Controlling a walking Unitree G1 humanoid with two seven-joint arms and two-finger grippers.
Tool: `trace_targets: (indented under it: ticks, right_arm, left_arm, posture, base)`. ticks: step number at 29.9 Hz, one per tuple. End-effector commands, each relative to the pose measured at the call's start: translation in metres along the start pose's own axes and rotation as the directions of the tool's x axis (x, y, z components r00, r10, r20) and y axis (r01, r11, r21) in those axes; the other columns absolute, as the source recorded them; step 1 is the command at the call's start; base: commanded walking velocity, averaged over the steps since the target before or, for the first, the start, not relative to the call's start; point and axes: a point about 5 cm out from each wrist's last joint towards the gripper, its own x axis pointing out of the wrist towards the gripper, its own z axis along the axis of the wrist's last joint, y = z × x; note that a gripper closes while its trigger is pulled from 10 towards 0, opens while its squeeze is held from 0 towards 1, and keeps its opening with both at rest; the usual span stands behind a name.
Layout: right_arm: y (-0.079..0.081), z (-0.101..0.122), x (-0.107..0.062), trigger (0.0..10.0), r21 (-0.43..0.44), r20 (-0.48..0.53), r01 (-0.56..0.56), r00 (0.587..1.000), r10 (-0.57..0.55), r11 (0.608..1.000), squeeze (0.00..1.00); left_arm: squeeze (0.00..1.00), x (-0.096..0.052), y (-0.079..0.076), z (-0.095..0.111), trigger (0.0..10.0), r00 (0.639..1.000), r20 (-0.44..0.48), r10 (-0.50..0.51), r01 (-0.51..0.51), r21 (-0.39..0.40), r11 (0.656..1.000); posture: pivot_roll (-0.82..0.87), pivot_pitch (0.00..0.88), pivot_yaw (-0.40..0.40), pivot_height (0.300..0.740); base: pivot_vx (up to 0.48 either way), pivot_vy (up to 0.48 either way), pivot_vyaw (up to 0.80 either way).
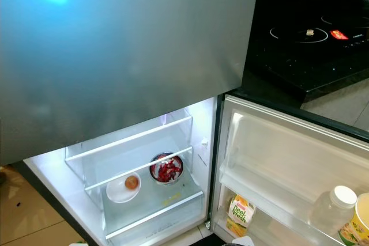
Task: Restocking fridge
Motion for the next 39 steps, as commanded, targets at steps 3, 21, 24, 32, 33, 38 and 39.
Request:
trace_targets:
  ticks: [3,21,24,32,33,38,39]
  right_arm:
    - [0.0053,0.0001,0.0009,10.0,-0.005,0.001,-0.011,1.000,0.011,1.000,0.00]
    - [0.0064,-0.0005,0.0010,10.0,-0.009,-0.003,-0.015,1.000,0.015,1.000,0.00]
    - [0.0064,-0.0005,0.0010,10.0,-0.011,-0.003,-0.015,1.000,0.015,1.000,0.00]
    - [0.0066,-0.0005,0.0010,10.0,-0.013,-0.003,-0.016,1.000,0.016,1.000,0.00]
    - [0.0067,-0.0005,0.0011,10.0,-0.013,-0.003,-0.016,1.000,0.016,1.000,0.00]
    - [0.0070,-0.0014,0.0010,10.0,-0.014,-0.006,-0.017,1.000,0.017,1.000,0.00]
    - [0.0069,-0.0014,0.0010,10.0,-0.015,-0.006,-0.017,1.000,0.017,1.000,0.00]
  left_arm:
    - [0.00,-0.0004,0.0006,-0.0021,10.0,1.000,-0.011,0.003,-0.003,0.004,1.000]
    - [0.00,-0.0007,0.0014,-0.0034,10.0,1.000,-0.016,0.006,-0.006,0.001,1.000]
    - [0.00,-0.0007,0.0013,-0.0035,10.0,1.000,-0.016,0.006,-0.006,0.000,1.000]
    - [0.00,-0.0009,0.0014,-0.0040,10.0,1.000,-0.018,0.007,-0.007,0.000,1.000]
    - [0.00,-0.0009,0.0014,-0.0040,10.0,1.000,-0.018,0.007,-0.007,0.001,1.000]
    - [0.00,-0.0009,0.0013,-0.0043,10.0,1.000,-0.018,0.007,-0.007,-0.001,1.000]
    - [0.00,-0.0009,0.0012,-0.0043,10.0,1.000,-0.018,0.006,-0.006,-0.001,1.000]
  posture:
    - [-0.03,0.024,0.038,0.740]
    - [-0.03,0.023,0.040,0.740]
    - [-0.03,0.023,0.040,0.740]
    - [-0.03,0.023,0.039,0.740]
    - [-0.03,0.022,0.038,0.740]
    - [-0.03,0.023,0.040,0.740]
    - [-0.03,0.023,0.040,0.740]
  base:
    - [-0.320,0.000,0.00]
    - [-0.187,0.000,0.00]
    - [-0.160,0.000,0.00]
    - [-0.480,0.000,0.00]
    - [-0.480,0.000,0.00]
    - [-0.096,0.000,0.00]
    - [0.000,0.000,0.00]
